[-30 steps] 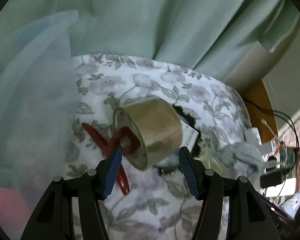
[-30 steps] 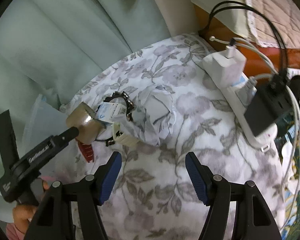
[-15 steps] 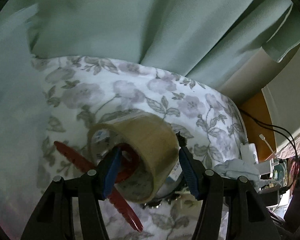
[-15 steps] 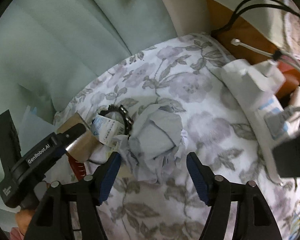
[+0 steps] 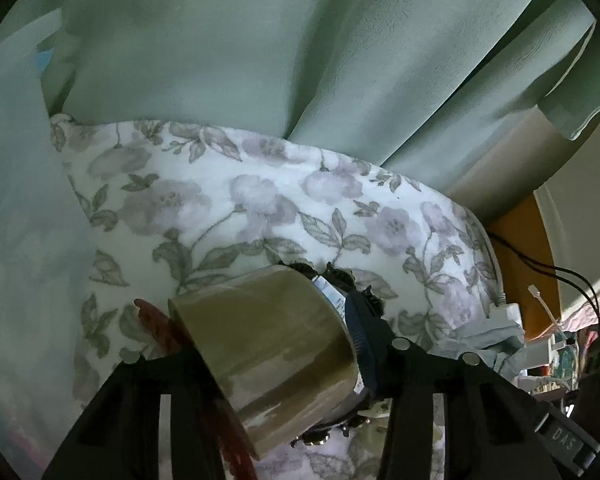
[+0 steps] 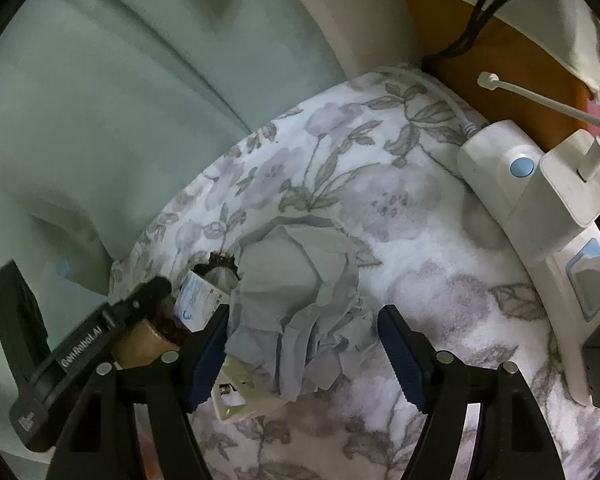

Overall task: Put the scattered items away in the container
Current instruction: 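Grasp the brown packing-tape roll by its rim with the left tool, then grasp the crumpled grey paper with the right tool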

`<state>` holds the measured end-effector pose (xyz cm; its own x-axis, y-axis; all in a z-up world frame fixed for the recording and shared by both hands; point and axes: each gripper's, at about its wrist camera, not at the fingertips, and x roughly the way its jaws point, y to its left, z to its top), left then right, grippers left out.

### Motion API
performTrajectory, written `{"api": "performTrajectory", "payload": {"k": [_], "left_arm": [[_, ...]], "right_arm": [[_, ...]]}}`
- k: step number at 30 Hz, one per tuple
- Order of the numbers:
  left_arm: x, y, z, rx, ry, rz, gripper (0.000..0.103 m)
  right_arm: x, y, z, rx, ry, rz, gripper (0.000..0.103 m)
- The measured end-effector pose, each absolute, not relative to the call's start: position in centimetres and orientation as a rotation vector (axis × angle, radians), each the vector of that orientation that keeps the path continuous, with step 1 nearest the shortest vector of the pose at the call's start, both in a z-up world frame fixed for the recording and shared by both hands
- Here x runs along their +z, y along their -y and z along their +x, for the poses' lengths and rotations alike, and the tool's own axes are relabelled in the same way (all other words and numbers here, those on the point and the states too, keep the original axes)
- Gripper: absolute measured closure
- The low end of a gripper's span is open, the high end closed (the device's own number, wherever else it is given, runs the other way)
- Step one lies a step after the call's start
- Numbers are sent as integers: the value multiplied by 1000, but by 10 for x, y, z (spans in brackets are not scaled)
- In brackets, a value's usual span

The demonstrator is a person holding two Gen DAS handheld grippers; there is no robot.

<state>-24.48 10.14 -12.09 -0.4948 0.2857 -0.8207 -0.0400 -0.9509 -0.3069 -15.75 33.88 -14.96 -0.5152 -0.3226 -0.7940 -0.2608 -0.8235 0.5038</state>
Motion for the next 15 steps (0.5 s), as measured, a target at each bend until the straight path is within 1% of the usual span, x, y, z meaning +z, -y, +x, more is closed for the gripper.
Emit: {"api": "performTrajectory", "payload": {"k": [2,7,10,13,15], "left_arm": [[-121,-102,-242,2530,369,-1468,58],[-117,-104,-228,2521,359,-1477,58],[-113,-106,-217,2504,352,-1481,58],[-106,-107,-206,2489,362,-1478,60],[-101,-108,-198,2473,373,-1475,66]], "right_arm": [[-150,-339,-156,-2533,936,1534,27],[-145,-341,-146,-2530,954,1526,34],[-141,-343,-139,-2528,969,1522,36],[-133,-345,-129,-2535,975,1503,36],[-126,-346,-121,-2543,976,1484,36]]}}
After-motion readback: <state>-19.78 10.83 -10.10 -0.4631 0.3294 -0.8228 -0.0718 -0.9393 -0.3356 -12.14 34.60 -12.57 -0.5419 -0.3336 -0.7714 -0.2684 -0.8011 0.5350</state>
